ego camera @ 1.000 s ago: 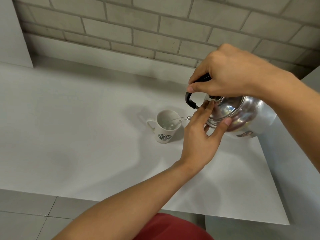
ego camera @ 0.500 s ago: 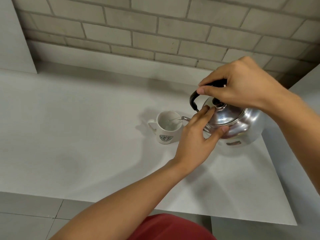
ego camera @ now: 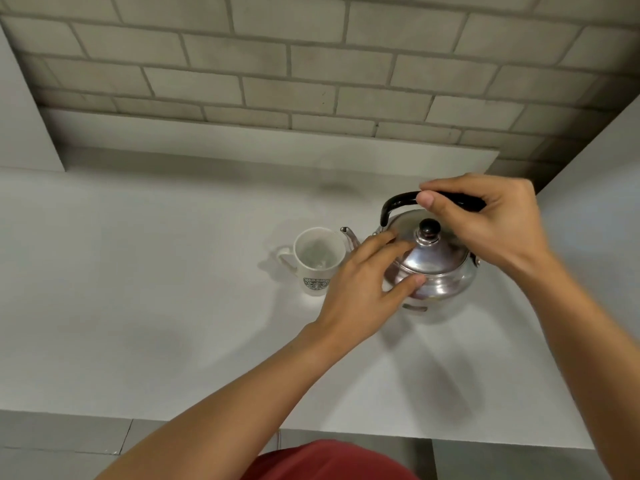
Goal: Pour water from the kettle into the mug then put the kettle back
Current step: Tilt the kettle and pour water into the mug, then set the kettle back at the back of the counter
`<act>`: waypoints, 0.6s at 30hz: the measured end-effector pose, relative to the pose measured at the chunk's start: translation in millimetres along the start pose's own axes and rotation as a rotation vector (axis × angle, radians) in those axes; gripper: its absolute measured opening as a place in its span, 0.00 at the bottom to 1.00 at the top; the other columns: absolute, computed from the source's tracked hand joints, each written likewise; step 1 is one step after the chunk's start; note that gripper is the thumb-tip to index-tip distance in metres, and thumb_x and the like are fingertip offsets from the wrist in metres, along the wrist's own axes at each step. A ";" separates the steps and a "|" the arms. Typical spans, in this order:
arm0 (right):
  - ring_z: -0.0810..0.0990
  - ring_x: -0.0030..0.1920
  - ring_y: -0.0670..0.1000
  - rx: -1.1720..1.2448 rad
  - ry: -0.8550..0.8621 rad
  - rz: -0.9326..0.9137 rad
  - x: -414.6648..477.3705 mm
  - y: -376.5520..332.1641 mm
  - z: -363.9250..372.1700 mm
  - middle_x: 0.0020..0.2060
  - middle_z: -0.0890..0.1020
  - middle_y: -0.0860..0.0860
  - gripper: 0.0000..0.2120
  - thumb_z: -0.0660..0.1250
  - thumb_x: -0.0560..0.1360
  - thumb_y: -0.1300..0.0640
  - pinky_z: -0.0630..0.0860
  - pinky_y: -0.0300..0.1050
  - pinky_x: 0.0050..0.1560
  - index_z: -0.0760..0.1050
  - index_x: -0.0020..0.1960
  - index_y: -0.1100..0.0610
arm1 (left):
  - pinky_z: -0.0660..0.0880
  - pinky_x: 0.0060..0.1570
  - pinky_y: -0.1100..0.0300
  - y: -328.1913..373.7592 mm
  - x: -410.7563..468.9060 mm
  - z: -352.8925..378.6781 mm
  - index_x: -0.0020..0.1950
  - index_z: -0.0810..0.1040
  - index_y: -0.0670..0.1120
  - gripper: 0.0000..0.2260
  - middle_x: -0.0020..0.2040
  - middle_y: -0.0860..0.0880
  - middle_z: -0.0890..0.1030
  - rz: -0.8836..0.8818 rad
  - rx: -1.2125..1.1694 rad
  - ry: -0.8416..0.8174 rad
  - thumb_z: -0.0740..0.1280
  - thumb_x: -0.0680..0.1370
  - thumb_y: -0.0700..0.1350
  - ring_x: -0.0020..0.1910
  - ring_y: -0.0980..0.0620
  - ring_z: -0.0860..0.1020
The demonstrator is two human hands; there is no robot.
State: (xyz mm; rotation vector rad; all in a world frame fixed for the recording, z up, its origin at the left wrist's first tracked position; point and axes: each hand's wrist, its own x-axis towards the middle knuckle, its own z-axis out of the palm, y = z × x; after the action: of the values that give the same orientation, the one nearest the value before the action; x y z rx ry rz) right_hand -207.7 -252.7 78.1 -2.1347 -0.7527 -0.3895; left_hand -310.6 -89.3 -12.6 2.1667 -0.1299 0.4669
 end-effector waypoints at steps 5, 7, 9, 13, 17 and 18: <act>0.87 0.51 0.39 0.131 0.077 0.080 -9.7 16.7 -1.6 0.47 0.89 0.37 0.09 0.76 0.75 0.43 0.81 0.37 0.53 0.87 0.54 0.43 | 0.73 0.48 0.70 -0.8 10.6 -3.5 0.56 0.74 0.51 0.10 0.55 0.55 0.75 -0.054 -0.134 0.170 0.70 0.81 0.54 0.52 0.60 0.77; 0.87 0.52 0.39 0.163 0.087 0.101 -11.0 19.9 -1.6 0.49 0.88 0.35 0.08 0.76 0.75 0.42 0.81 0.37 0.53 0.87 0.53 0.40 | 0.76 0.53 0.65 0.8 23.0 -5.7 0.68 0.72 0.52 0.15 0.64 0.55 0.74 -0.084 -0.113 0.120 0.66 0.84 0.55 0.58 0.62 0.76; 0.87 0.52 0.40 0.179 0.114 0.111 -10.3 22.7 -4.1 0.50 0.88 0.35 0.07 0.76 0.75 0.42 0.81 0.38 0.53 0.87 0.53 0.39 | 0.77 0.60 0.58 3.2 37.8 -8.5 0.78 0.65 0.55 0.22 0.73 0.55 0.72 -0.107 -0.069 0.028 0.61 0.85 0.57 0.66 0.58 0.75; 0.87 0.51 0.39 0.205 0.119 0.127 -3.0 25.2 -5.0 0.49 0.88 0.35 0.06 0.76 0.74 0.43 0.81 0.35 0.53 0.86 0.51 0.38 | 0.76 0.63 0.51 6.2 62.4 -15.6 0.77 0.71 0.54 0.17 0.67 0.54 0.81 -0.051 -0.019 -0.036 0.58 0.88 0.52 0.64 0.52 0.79; 0.86 0.51 0.36 0.217 0.102 0.180 13.6 34.0 -2.2 0.50 0.87 0.33 0.07 0.78 0.74 0.47 0.78 0.31 0.54 0.87 0.51 0.40 | 0.77 0.60 0.53 5.5 88.7 -19.5 0.72 0.77 0.51 0.14 0.61 0.53 0.85 -0.054 -0.016 -0.005 0.61 0.87 0.48 0.59 0.51 0.82; 0.86 0.52 0.36 0.219 0.092 0.193 19.2 37.1 -2.2 0.49 0.88 0.35 0.07 0.78 0.74 0.48 0.78 0.31 0.54 0.88 0.53 0.42 | 0.77 0.59 0.53 3.8 96.2 -20.0 0.71 0.78 0.51 0.14 0.59 0.53 0.85 -0.058 -0.012 -0.010 0.61 0.87 0.48 0.58 0.50 0.82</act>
State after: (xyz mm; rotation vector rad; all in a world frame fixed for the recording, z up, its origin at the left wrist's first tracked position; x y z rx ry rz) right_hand -169.4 -265.2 66.8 -1.9484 -0.5067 -0.2865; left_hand -228.4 -68.3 37.1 2.1550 -0.0747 0.4214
